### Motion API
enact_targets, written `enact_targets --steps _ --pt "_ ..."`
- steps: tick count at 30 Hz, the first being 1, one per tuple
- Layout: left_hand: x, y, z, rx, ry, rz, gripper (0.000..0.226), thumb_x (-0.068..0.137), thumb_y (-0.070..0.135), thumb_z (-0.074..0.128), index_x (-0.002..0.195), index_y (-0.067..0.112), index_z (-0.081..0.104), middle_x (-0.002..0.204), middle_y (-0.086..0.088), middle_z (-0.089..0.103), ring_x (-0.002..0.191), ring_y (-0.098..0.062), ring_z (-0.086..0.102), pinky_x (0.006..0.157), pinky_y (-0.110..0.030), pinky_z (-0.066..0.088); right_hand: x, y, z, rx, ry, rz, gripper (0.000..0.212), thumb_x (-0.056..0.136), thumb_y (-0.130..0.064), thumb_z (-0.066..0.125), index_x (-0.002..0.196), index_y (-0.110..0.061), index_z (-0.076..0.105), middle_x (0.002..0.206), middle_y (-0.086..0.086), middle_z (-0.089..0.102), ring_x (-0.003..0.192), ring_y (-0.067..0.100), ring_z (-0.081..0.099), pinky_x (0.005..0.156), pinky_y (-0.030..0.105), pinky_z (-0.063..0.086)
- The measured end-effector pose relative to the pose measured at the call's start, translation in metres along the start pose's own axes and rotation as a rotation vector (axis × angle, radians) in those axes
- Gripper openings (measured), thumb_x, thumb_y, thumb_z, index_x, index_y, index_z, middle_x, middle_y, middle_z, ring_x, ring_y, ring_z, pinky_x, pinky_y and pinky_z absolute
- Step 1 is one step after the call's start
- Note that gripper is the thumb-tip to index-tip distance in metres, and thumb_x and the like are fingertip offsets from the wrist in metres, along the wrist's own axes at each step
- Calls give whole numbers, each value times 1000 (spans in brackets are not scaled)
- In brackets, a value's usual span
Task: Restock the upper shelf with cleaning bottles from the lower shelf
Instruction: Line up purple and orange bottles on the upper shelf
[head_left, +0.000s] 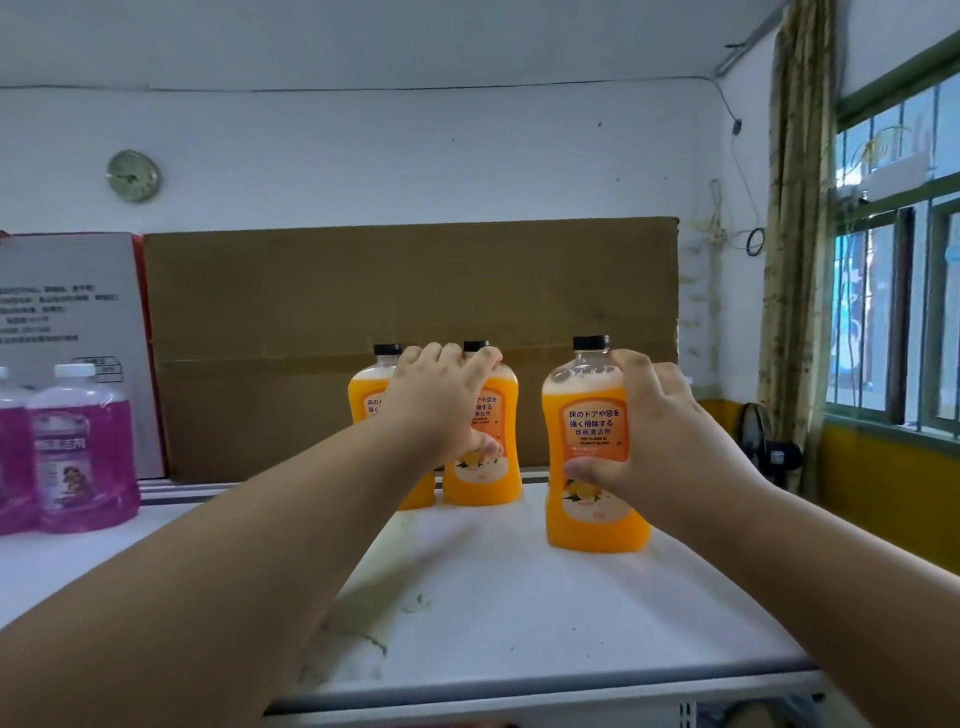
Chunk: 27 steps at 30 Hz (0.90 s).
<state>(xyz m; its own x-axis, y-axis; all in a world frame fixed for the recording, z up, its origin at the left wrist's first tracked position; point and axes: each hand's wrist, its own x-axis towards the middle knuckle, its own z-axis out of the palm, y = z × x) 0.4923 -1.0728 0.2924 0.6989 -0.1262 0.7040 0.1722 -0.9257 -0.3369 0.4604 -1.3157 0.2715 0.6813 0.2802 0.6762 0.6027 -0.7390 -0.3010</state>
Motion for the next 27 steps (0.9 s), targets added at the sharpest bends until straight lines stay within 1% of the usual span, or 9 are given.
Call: enact_targets --steps 3,9,13,18,21,23,25,26,27 --pt "2 -3 0 15 -19 2 105 65 83 65 146 33 21 132 -4 56 122 -29 52 106 -49 36 2 2 2 -1 0 1 105 70 -56 79 148 -31 13 137 4 37 112 22 55 86 33 55" --pt "1 -8 -7 45 14 30 97 67 78 68 143 33 28 127 -2 60 118 -27 55 106 -47 37 10 0 5 -14 -34 9 106 71 -54 79 149 -31 12 141 5 36 112 22 56 86 35 57" --pt "0 -11 -5 47 3 16 97 68 76 68 143 33 26 128 -2 59 119 -27 54 108 -48 36 12 1 3 -53 -131 -5 115 70 -51 83 149 -35 1 145 4 30 112 21 55 87 34 57" --pt "-3 -7 -8 41 -50 -3 101 72 74 67 150 34 18 139 -3 55 128 -29 49 110 -49 34 25 -1 8 -91 -159 41 119 68 -48 85 151 -32 2 144 6 32 113 23 55 89 36 56" --pt "-15 -5 -23 32 -96 -59 102 73 74 68 151 38 15 144 -6 48 133 -31 44 111 -49 33 39 -1 20 -131 -157 58 118 68 -47 86 151 -30 4 141 9 34 106 23 57 84 34 57" --pt "-30 0 -38 25 -68 -72 91 79 69 65 150 35 20 142 -6 46 131 -30 43 110 -48 34 50 1 28 -142 -152 67 117 67 -46 87 151 -30 7 139 9 35 100 22 57 80 34 56" --pt "-51 10 -52 -44 -46 -44 74 85 66 59 145 32 31 137 -3 48 125 -25 45 106 -44 39 61 4 38 -169 -143 71 117 65 -47 88 150 -30 9 137 10 36 93 21 54 78 35 56" --pt "-63 15 -58 -104 -78 -27 67 86 66 56 140 32 36 133 1 50 121 -22 47 102 -42 42 66 5 43 -180 -136 75 117 64 -47 88 149 -30 10 136 10 36 90 20 52 76 35 56" --pt "-77 21 -62 -175 -149 -22 61 87 67 54 137 35 39 130 5 51 116 -17 48 99 -38 45 71 7 48 -181 -128 82 116 64 -47 88 149 -31 11 136 10 36 88 20 50 75 35 56"
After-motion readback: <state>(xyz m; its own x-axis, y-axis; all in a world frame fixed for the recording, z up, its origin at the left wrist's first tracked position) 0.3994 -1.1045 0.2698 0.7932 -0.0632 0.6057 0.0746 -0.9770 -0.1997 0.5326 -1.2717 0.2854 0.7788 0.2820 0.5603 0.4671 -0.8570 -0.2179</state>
